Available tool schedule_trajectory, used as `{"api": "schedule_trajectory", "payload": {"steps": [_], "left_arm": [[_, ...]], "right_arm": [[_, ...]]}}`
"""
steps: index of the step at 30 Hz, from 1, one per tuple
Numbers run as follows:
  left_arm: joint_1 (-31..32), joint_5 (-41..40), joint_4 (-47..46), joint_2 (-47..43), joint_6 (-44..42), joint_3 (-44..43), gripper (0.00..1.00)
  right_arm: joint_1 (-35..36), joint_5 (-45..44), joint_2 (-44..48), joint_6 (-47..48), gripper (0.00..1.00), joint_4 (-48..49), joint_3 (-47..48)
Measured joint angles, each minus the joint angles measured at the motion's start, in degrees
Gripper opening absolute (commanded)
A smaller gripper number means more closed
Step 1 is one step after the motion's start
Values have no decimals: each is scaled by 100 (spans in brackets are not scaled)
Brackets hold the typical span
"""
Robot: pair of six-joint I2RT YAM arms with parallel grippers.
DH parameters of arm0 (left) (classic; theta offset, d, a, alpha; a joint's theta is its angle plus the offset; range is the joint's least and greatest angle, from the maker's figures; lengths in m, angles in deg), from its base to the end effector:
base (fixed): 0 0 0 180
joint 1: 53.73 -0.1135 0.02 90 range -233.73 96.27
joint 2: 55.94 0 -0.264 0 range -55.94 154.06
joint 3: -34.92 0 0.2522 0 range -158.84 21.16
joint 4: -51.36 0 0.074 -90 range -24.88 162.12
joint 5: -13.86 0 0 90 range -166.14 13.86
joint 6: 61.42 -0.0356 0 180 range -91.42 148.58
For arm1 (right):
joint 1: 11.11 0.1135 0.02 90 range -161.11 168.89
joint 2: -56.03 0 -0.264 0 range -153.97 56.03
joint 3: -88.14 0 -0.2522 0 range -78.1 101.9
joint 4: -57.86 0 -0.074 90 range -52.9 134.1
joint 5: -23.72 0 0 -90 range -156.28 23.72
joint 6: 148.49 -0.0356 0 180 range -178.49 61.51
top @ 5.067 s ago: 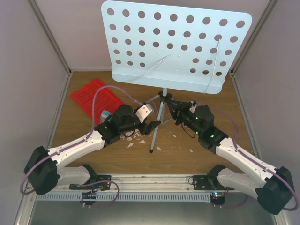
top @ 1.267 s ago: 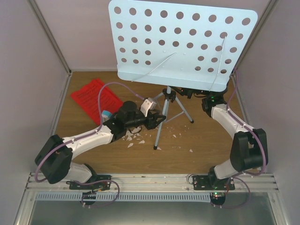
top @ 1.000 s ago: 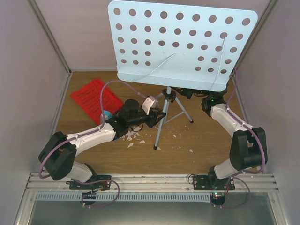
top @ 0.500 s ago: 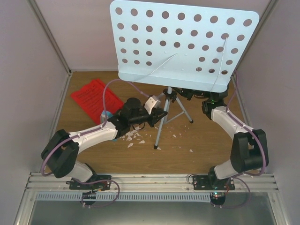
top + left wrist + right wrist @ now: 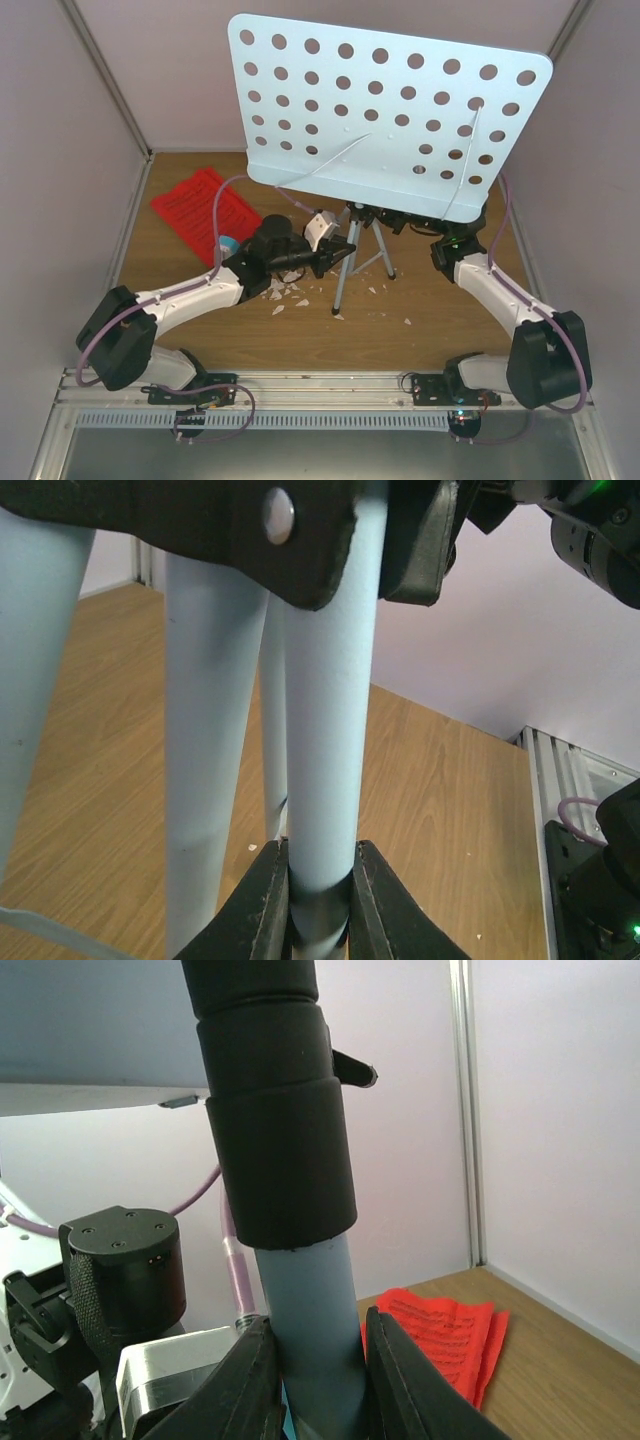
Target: Pack up the instrument practice props
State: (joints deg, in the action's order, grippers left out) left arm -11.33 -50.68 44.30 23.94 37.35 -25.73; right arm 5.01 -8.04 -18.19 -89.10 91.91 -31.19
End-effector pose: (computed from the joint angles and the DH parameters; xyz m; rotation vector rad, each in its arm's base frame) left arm 0.2227 -0.2240 0.2680 0.8594 1.6758 -1.0235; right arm 0.2608 0.1069 0.3409 -0.7906 1.2892 1.2771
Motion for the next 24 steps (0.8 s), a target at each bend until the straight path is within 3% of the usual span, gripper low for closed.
{"api": "schedule_trajectory", "payload": {"steps": [6, 7, 9, 16, 20, 24], "left_arm": [[17, 26, -133, -70, -31, 125, 0], [24, 26, -160, -90, -28, 153, 0], [31, 26, -267, -138, -37, 249, 0], [20, 26, -713, -439, -92, 734, 0], [-7, 28, -767, -468, -92, 782, 0], [-13, 28, -728, -496, -131, 785, 0]], "right_arm": [[127, -339, 186, 59, 1, 103, -271], [144, -363, 210, 59, 4, 111, -295], [181, -385, 260, 59, 18, 87, -317], [341, -302, 420, -286, 44, -186, -304], [358, -175, 374, -507, 56, -240, -48], [358, -52, 260, -658, 58, -131, 223]]}}
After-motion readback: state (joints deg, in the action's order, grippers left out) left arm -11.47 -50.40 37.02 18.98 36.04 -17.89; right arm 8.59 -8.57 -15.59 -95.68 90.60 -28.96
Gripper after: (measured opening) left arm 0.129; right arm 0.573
